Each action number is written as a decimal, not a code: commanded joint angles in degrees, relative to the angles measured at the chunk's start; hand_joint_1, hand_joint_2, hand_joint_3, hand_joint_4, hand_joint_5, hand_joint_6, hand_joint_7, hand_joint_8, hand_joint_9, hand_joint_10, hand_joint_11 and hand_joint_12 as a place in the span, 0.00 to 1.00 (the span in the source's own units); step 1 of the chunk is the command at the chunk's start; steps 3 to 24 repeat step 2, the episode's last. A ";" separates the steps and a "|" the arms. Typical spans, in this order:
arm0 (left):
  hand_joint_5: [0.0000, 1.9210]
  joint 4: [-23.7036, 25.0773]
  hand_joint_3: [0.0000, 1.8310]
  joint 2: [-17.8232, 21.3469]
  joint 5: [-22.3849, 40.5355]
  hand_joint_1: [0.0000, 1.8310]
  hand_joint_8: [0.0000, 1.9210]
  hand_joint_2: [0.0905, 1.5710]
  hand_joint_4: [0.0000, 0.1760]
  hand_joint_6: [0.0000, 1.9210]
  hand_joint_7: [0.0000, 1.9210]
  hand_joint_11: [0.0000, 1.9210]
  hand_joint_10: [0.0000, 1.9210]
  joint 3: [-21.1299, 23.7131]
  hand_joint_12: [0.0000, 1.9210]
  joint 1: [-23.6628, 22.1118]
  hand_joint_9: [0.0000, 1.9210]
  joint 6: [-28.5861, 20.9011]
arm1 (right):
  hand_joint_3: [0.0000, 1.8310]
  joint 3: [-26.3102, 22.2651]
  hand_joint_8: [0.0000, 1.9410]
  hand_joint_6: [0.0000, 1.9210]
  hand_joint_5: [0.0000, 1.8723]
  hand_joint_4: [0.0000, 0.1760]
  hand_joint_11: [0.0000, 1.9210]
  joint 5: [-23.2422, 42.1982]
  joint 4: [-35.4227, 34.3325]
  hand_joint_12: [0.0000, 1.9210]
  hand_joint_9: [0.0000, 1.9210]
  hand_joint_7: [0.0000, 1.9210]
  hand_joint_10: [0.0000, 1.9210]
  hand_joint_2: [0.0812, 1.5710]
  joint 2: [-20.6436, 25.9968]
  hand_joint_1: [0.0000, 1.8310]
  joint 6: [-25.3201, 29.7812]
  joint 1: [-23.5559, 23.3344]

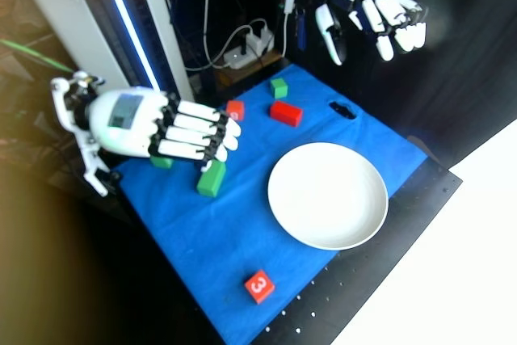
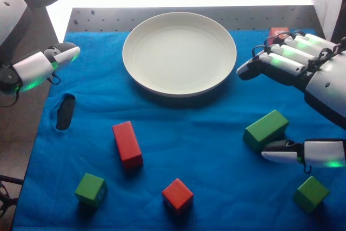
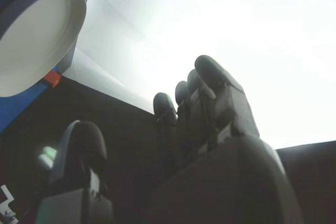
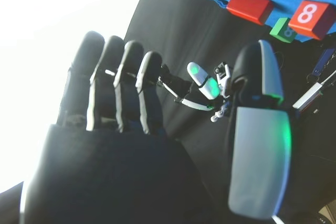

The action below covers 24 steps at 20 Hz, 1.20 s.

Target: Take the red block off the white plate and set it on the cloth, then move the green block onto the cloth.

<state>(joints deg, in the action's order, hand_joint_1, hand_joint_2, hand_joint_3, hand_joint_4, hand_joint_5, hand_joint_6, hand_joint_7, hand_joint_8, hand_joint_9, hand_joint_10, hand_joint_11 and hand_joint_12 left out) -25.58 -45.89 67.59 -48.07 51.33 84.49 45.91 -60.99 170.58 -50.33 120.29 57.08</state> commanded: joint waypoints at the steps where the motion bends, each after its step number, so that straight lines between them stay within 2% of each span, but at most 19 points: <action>1: 0.22 1.39 0.00 0.34 7.63 0.43 0.00 0.74 0.19 0.00 0.16 0.00 0.02 0.04 0.44 -0.41 0.12 0.22 | 0.00 -0.04 0.54 0.51 0.08 0.00 0.00 -8.25 1.28 1.00 0.00 0.06 0.72 0.55 0.46 0.52 0.38 -0.44; 24: 0.22 1.46 0.00 0.37 7.94 0.43 0.00 0.74 0.19 0.00 0.16 0.00 0.02 0.11 0.44 -0.38 0.12 0.22 | 0.00 0.02 0.54 0.51 0.08 0.00 0.00 -9.55 0.89 1.00 0.00 0.06 0.72 0.55 0.75 0.52 0.38 -0.44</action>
